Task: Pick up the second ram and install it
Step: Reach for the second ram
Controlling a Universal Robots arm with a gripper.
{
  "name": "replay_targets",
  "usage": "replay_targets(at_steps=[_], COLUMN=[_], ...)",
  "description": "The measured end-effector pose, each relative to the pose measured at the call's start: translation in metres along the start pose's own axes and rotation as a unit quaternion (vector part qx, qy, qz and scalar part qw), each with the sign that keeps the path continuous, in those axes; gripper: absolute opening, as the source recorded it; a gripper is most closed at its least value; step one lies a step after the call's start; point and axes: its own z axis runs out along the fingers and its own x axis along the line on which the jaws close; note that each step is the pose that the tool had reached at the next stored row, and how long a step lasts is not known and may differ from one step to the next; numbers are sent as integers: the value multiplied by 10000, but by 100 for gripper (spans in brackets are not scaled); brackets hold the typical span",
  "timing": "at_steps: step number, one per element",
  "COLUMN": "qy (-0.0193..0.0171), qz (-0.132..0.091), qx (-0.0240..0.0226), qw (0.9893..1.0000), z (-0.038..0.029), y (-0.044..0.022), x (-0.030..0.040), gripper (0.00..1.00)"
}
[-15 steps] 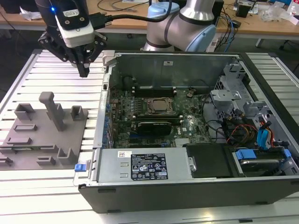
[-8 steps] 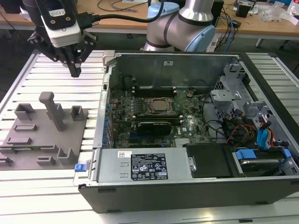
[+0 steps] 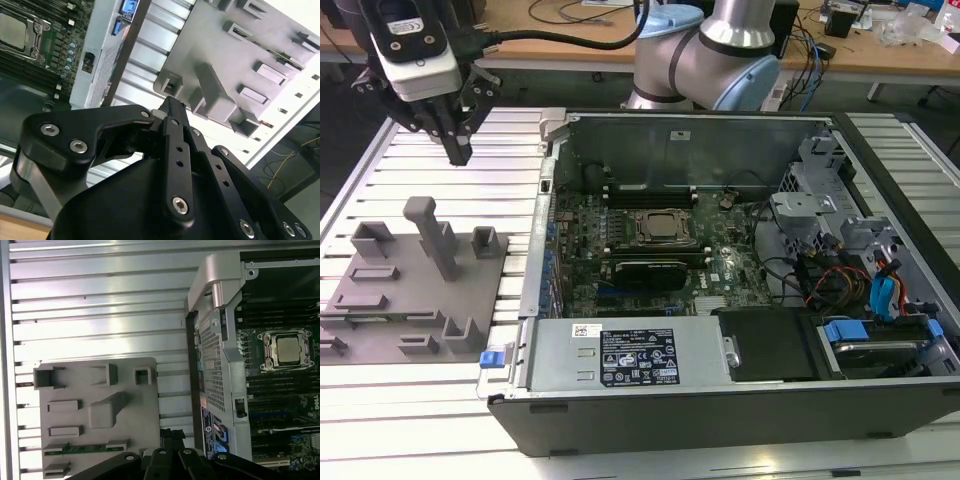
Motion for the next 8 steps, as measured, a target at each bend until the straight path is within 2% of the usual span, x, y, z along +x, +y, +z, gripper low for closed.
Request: replay_targets(at_steps=[5, 8], qy=[0, 0], qz=[1, 0], qx=[0, 0], qw=[10000, 10000], z=[-3, -6], y=[-9, -19], x=[126, 248], gripper=[11, 11])
